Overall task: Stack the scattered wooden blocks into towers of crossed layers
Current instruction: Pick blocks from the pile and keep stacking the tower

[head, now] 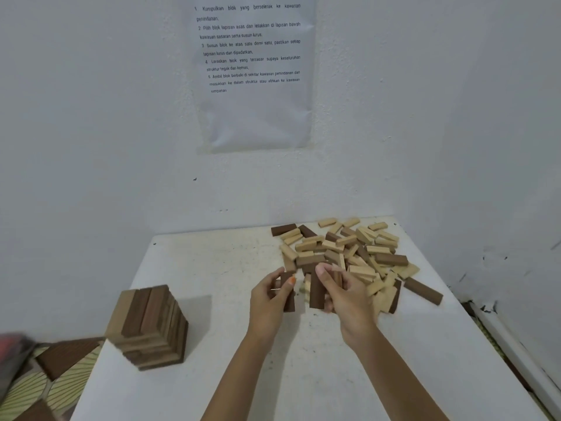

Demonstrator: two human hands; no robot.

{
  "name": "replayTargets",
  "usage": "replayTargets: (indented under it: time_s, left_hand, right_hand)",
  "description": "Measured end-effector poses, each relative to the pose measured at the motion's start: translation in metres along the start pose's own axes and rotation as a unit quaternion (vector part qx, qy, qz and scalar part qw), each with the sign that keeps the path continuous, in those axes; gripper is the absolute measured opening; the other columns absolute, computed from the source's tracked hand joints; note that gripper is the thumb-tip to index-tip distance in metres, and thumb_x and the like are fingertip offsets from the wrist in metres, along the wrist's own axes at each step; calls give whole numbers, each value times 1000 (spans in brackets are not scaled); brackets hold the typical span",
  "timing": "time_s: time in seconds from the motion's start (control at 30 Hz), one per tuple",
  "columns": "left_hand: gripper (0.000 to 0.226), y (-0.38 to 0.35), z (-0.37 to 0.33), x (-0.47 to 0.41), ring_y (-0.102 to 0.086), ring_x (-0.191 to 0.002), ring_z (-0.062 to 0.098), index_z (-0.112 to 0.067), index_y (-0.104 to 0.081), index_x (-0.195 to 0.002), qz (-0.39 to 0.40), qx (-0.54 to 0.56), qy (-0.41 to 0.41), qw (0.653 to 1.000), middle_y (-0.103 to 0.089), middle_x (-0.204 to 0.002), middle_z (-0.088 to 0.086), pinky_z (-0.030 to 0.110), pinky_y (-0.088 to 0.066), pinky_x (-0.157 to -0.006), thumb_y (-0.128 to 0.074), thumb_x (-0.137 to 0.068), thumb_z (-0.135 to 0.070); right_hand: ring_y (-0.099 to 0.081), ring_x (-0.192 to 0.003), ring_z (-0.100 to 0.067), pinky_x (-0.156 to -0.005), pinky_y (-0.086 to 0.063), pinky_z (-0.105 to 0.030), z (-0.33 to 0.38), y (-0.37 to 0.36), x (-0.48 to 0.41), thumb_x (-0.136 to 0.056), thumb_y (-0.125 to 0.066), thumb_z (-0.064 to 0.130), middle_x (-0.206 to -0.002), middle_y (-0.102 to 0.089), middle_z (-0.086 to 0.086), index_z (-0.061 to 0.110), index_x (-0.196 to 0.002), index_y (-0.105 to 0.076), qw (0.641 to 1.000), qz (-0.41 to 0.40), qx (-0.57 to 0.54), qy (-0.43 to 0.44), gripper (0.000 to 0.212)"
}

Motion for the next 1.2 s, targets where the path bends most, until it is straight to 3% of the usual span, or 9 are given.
replayTargets:
  time_s: [0.1, 0.27, 0.37, 0.6, 0.73, 0.87, 0.97, 1.1, 1.2]
  left_hand:
    - [35, 2, 10, 22, -65, -98, 18, -15, -56, -131, 5, -14, 25, 1000, -66, -107, 7, 17, -51, -76, -59, -96, -15]
    - [37, 12, 24, 58, -56, -95, 3, -18, -54, -134, 5, -87, 22, 996, -59, -110, -6, 11, -46, -71, -55, -97, -13]
    - [39, 20, 32, 70, -55, -96, 5, -15, -52, -136, 3, -119, 22, 993, -59, -115, -1, 11, -45, -74, -55, -97, -12]
    - [41, 32, 42, 88, -56, -101, 12, -14, -51, -136, 9, -186, 11, 982, -57, -123, 5, 11, -44, -75, -59, -95, -13]
    - [42, 35, 44, 93, -56, -109, 19, -12, -54, -133, 1, -247, -14, 969, -58, -119, 5, 26, -45, -95, -63, -92, -15]
    - [37, 36, 46, 96, -55, -102, 15, -15, -59, -124, -12, -246, -21, 969, -45, -115, 1, 21, -44, -89, -69, -88, -15]
    - [30, 38, 47, 96, -50, -93, 6, -18, -57, -123, -8, -235, -20, 972, -41, -117, 0, 12, -38, -82, -62, -93, -14]
    - [36, 43, 44, 98, -49, -110, 8, -19, -53, -130, 28, -214, -46, 975, -47, -124, -4, 10, -37, -90, -43, -100, -3]
    - [42, 42, 44, 98, -52, -103, -1, -18, -55, -130, 61, -219, -62, 972, -54, -122, -9, 3, -40, -83, -46, -96, 5]
  right_hand:
    - [-62, -79, -13, -58, -47, -18, -17, 3, 18, -85, -72, 22, -92, -69, -1, 13, -97, -72, 1000, -2, 29, 3, 15]
    - [-63, -94, -15, -81, -53, -34, -42, 9, 43, -84, -75, 22, -98, -70, 0, 17, -90, -72, 995, -14, 102, 10, 8]
    - [-60, -90, -6, -75, -46, -18, -49, 8, 55, -84, -74, 17, -96, -67, 7, 13, -92, -70, 989, -12, 147, 35, 10]
    - [-60, -86, -11, -78, -46, -22, -61, 5, 73, -82, -76, 17, -91, -67, 5, 17, -88, -67, 978, -13, 201, 47, 10]
    - [-57, -83, -9, -69, -42, -15, -60, 7, 78, -85, -73, 20, -90, -63, 5, 15, -95, -65, 970, -7, 236, 64, 14]
    - [-53, -78, -11, -68, -41, -22, -61, 8, 78, -96, -53, 25, -88, -58, -1, 13, -98, -62, 979, -3, 202, 3, 15]
    - [-52, -90, -14, -77, -42, -29, -56, 15, 79, -98, -36, 12, -105, -57, -2, 15, -111, -63, 983, -17, 182, -13, 31]
    - [-55, -85, -14, -67, -40, -19, -55, 23, 83, -97, -52, 14, -95, -57, -2, 22, -119, -55, 976, -13, 216, 31, 24]
    - [-62, -86, -17, -63, -42, -11, -61, 30, 83, -90, -63, 4, -87, -63, -3, 14, -110, -63, 949, -54, 294, 104, 23]
Point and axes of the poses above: each hand's wrist, its own x-axis away from the middle knuckle, its own y-axis out of the back of the hand, z = x × y, the point moved 4 cm from there along -x, towards the middle knuckle
